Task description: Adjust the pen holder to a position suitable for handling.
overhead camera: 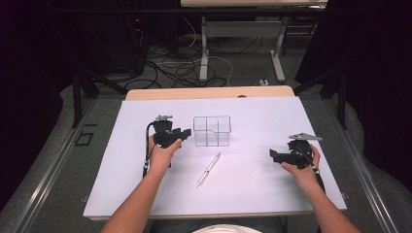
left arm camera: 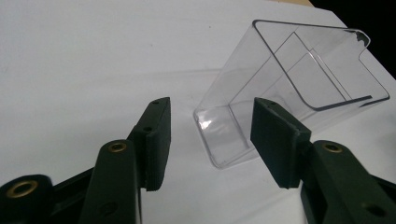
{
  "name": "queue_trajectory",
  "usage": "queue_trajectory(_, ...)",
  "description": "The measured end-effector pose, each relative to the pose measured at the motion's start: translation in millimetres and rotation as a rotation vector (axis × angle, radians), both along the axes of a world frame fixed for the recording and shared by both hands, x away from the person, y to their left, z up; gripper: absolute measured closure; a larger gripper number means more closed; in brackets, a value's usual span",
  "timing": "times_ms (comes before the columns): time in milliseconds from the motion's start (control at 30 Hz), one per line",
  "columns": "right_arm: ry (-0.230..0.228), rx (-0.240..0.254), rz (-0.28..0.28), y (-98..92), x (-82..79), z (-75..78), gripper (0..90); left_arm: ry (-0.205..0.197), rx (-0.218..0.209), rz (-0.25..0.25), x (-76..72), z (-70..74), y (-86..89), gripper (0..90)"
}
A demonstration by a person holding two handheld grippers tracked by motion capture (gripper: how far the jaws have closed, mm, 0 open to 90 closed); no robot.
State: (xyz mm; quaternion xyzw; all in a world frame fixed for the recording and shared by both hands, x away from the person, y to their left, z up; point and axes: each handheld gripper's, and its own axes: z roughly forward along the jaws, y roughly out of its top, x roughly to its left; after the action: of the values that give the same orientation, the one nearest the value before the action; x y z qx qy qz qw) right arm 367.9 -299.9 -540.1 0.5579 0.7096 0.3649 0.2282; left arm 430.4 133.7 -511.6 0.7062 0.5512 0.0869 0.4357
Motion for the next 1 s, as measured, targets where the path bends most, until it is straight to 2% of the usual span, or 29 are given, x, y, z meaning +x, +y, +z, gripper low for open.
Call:
queue_trajectory(67, 0.001, 0.002, 0.001, 0.3, -0.2, 0.5, 6.9, 0.017, 0.009, -0.012, -0.6, 1.1, -0.3, 46.1)
queue_trajectory(200, -0.001, 0.001, 0.002, -0.5, -0.1, 0.8, 6.9, 0.03, 0.0, -0.014, -1.0, 3.8, 0.5, 43.0)
queue_trajectory(267, -0.004, -0.002, 0.004, -0.9, 0.0, 0.9, 6.9, 0.025, 0.0, -0.015, -0.3, 5.1, 1.3, 39.0)
queue_trajectory(433, -0.004, -0.003, 0.002, -2.0, -0.1, 1.1, 6.9, 0.056, -0.016, -0.051, -0.9, 7.8, 3.4, 38.8)
queue_trajectory(533, -0.002, 0.003, 0.001, -2.5, 0.6, 1.0, 6.9, 0.045, -0.011, -0.062, -2.1, 8.6, 3.3, 38.6)
queue_trajectory(600, -0.004, 0.003, 0.002, -2.7, 1.2, 1.0, 6.9, 0.018, -0.013, -0.061, -3.7, 10.2, 3.0, 35.0)
queue_trajectory(733, -0.005, 0.0, 0.008, -2.4, 1.7, 1.4, 6.9, -0.022, 0.022, -0.074, -7.0, 15.4, 2.7, 28.9)
queue_trajectory(767, -0.005, 0.001, 0.008, -2.0, 1.9, 1.6, 6.9, -0.026, 0.036, -0.081, -7.9, 16.6, 3.0, 27.1)
queue_trajectory(933, -0.006, 0.006, 0.019, 0.1, 3.2, 2.1, 6.9, -0.034, 0.057, -0.099, -11.1, 20.1, 1.9, 16.8)
queue_trajectory(1000, -0.006, 0.004, 0.022, 1.0, 3.7, 2.1, 6.9, -0.037, 0.074, -0.108, -12.6, 20.2, -0.3, 16.0)
